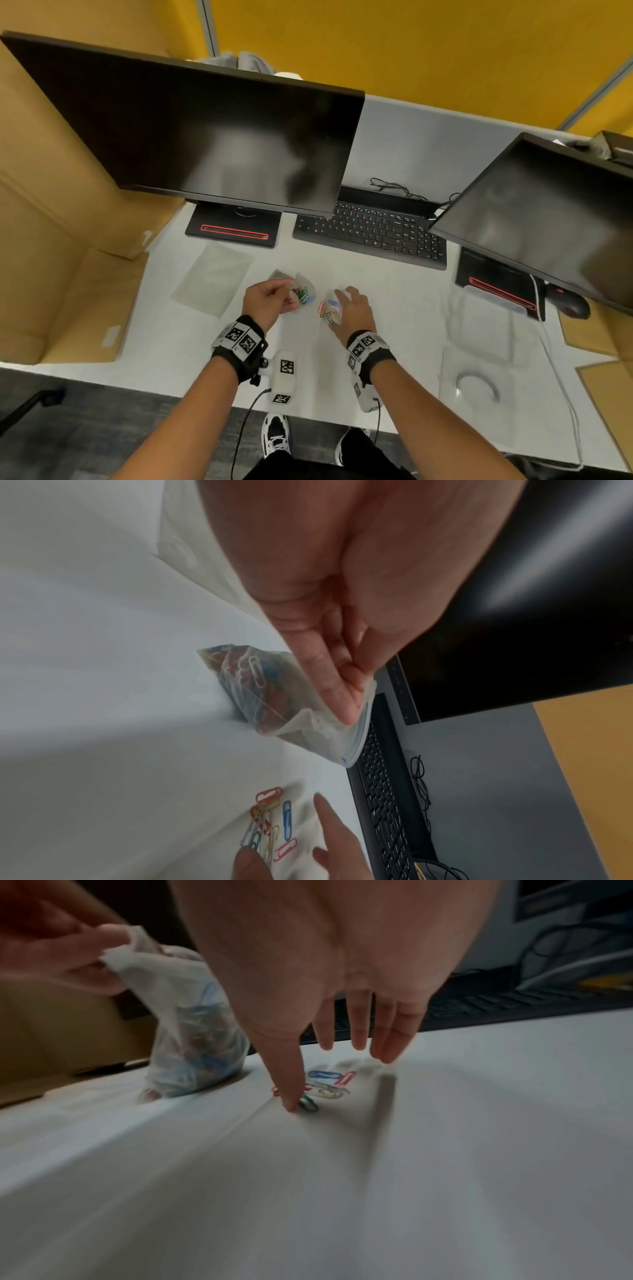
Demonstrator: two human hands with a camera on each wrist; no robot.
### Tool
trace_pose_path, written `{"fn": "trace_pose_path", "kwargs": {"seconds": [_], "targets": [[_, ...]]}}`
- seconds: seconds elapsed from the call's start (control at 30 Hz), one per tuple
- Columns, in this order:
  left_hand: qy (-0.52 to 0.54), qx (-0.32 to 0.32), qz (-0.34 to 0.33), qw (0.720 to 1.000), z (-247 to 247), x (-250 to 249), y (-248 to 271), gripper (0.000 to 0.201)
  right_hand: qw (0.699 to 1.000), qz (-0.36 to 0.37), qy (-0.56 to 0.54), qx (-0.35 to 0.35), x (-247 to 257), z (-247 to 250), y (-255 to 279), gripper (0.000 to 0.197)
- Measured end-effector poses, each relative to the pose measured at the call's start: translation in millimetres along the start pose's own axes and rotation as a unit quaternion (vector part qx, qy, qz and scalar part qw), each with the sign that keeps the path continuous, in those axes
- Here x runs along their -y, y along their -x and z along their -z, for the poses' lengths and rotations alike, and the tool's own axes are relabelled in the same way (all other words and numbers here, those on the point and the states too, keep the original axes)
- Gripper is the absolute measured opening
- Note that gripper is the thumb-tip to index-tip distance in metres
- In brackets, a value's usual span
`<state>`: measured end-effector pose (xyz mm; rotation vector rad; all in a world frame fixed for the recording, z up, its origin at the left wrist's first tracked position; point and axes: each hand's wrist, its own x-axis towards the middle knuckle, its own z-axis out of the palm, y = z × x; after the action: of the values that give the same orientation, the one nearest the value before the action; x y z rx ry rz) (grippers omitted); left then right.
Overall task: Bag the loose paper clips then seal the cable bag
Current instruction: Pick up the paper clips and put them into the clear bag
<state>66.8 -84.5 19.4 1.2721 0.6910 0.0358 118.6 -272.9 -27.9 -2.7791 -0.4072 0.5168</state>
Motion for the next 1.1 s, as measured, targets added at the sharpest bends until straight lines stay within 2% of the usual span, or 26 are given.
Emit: {"fn": "trace_pose_path", "kwargs": {"seconds": [0.1, 0.17, 0.33, 0.47, 0.5, 0.57, 0.6, 0.67, 0.7, 0.73, 0.77, 0.83, 0.87, 0.9, 0.97, 1.1], "targets": [[0.000, -0.005, 0.000, 1.000, -1.1, 1.3, -0.1, 0.012, 0.990, 0.096, 0.085, 0.052, 3.7, -10.8, 4.5, 0.074], [0.002, -0.003, -0.002, 1.000, -0.7, 1.2, 0.3, 0.011, 0.979, 0.129, 0.135, 0.081, 7.7, -15.0, 11.2, 0.075], [0.002, -0.009, -0.005, 1.000, 1.0, -0.3, 1.8, 0.016, 0.970, 0.168, 0.168, 0.049, -4.8, -26.1, 20.3, 0.058], [-0.005, -0.007, -0.002, 1.000, 1.4, 0.0, 7.0, 0.020, 0.965, 0.180, 0.175, 0.073, -8.5, -12.0, 8.6, 0.030], [-0.006, -0.005, 0.001, 1.000, 1.3, 0.6, 8.4, 0.019, 0.966, 0.183, 0.169, 0.071, -11.9, -9.5, 2.3, 0.030], [-0.013, -0.004, 0.007, 1.000, 1.0, 2.2, 9.7, 0.016, 0.977, 0.146, 0.138, 0.076, -15.6, 2.0, -9.1, 0.033], [-0.015, -0.004, 0.010, 1.000, 0.7, 3.0, 9.4, 0.015, 0.989, 0.108, 0.087, 0.058, -17.6, 7.2, -14.7, 0.032], [-0.012, -0.003, 0.011, 1.000, -0.7, 4.0, 7.9, 0.015, 0.997, -0.020, -0.074, 0.015, -23.1, 19.7, -22.5, 0.024], [-0.010, -0.002, 0.011, 1.000, -2.1, 4.2, 7.2, 0.015, 0.983, -0.083, -0.166, -0.004, -26.0, 27.0, -24.3, 0.019], [-0.010, -0.001, 0.011, 1.000, -3.8, 4.3, 6.1, 0.015, 0.955, -0.133, -0.264, -0.022, -29.0, 34.2, -24.9, 0.017], [-0.012, -0.001, 0.011, 1.000, -5.5, 4.5, 5.3, 0.015, 0.915, -0.165, -0.367, -0.035, -29.3, 41.2, -23.1, 0.017], [-0.017, -0.003, 0.011, 1.000, -9.2, 5.1, 4.1, 0.015, 0.806, -0.171, -0.565, -0.033, -14.5, 57.5, -12.6, 0.019], [-0.022, -0.003, 0.011, 1.000, -11.2, 5.8, 3.4, 0.015, 0.767, -0.154, -0.622, -0.022, -2.7, 63.9, -6.5, 0.019], [-0.027, -0.002, 0.009, 1.000, -13.3, 6.4, 2.8, 0.014, 0.753, -0.137, -0.644, -0.011, 9.2, 65.8, -3.0, 0.019], [-0.038, -0.002, 0.006, 0.999, -17.1, 6.2, 2.5, 0.014, 0.779, -0.112, -0.617, 0.003, 31.0, 61.1, 0.7, 0.019], [-0.053, 0.003, 0.005, 0.999, -19.0, 3.1, 0.8, 0.014, 0.901, -0.032, -0.433, 0.004, 53.4, 45.6, 1.1, 0.014]]}}
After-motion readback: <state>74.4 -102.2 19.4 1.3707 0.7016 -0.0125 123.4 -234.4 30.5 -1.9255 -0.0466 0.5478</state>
